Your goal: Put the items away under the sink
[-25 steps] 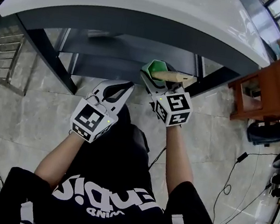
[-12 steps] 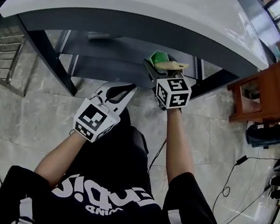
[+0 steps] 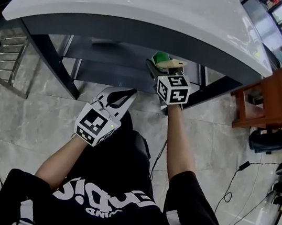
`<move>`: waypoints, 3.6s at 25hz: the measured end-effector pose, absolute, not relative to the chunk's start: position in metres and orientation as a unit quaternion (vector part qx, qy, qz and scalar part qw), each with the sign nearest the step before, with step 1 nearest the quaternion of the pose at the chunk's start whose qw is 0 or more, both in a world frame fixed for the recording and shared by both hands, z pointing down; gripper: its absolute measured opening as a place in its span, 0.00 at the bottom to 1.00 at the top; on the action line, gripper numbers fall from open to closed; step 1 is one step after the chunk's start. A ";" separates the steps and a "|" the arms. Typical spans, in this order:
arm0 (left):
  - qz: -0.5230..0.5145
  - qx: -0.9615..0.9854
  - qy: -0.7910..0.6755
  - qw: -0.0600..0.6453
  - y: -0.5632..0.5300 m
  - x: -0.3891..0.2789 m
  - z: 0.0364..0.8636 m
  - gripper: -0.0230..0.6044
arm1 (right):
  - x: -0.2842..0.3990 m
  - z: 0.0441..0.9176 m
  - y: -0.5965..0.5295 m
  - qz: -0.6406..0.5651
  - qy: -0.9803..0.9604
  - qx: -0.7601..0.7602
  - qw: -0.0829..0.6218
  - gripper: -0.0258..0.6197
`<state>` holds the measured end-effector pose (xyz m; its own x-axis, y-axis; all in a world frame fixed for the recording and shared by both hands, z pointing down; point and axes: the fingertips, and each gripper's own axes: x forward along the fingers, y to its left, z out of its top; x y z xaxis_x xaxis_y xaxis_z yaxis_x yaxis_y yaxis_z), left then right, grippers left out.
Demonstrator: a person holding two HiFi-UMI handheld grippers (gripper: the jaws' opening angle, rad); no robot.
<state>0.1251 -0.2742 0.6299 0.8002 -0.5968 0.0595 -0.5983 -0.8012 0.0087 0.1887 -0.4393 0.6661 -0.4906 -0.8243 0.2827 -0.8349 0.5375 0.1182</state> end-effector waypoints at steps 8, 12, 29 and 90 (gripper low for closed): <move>0.029 0.950 -0.312 0.016 -0.274 0.127 0.631 0.07 | 0.184 0.669 -0.450 0.035 -0.862 0.484 0.148 0.56; 0.029 0.950 -0.311 0.018 -0.275 0.129 0.632 0.07 | 0.182 0.669 -0.456 0.036 -0.862 0.483 0.149 0.56; 0.034 0.948 -0.314 0.027 -0.272 0.127 0.640 0.07 | 0.186 0.667 -0.466 0.034 -0.852 0.518 0.068 0.56; 0.036 0.955 -0.292 0.038 -0.245 0.132 0.654 0.07 | 0.175 0.668 -0.294 0.013 -0.847 0.530 0.046 0.61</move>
